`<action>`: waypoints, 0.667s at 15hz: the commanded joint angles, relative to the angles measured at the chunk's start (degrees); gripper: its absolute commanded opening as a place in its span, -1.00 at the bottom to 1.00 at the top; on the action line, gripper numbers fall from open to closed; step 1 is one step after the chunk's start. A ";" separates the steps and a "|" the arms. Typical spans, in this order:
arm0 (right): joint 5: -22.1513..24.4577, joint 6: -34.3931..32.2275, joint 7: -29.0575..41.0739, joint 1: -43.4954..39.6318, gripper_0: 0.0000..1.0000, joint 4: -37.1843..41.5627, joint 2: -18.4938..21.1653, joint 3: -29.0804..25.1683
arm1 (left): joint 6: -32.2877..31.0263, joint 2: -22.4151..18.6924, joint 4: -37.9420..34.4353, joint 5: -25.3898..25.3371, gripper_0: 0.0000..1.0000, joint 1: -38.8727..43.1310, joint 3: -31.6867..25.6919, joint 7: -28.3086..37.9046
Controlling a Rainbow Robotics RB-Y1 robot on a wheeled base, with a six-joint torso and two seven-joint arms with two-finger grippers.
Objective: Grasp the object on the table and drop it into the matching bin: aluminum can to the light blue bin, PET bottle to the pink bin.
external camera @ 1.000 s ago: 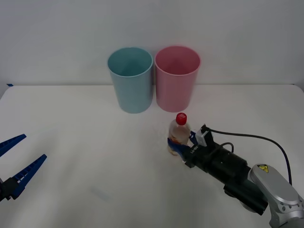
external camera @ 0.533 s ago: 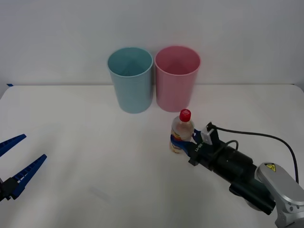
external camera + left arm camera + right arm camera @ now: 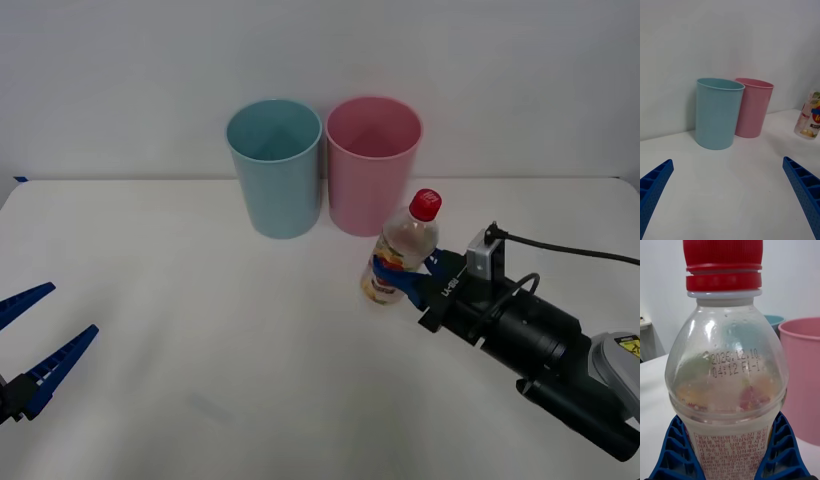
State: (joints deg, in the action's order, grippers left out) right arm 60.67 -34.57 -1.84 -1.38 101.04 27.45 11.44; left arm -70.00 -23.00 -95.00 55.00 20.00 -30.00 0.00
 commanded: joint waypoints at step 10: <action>0.07 6.44 22.14 6.31 -1.00 12.17 12.71 -3.26 | 0.00 0.00 0.00 0.00 1.00 0.00 0.00 0.00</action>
State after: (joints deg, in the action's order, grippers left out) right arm 60.72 -28.13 19.21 3.69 113.68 39.59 8.18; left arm -70.00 -23.00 -95.00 55.00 20.00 -30.00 0.00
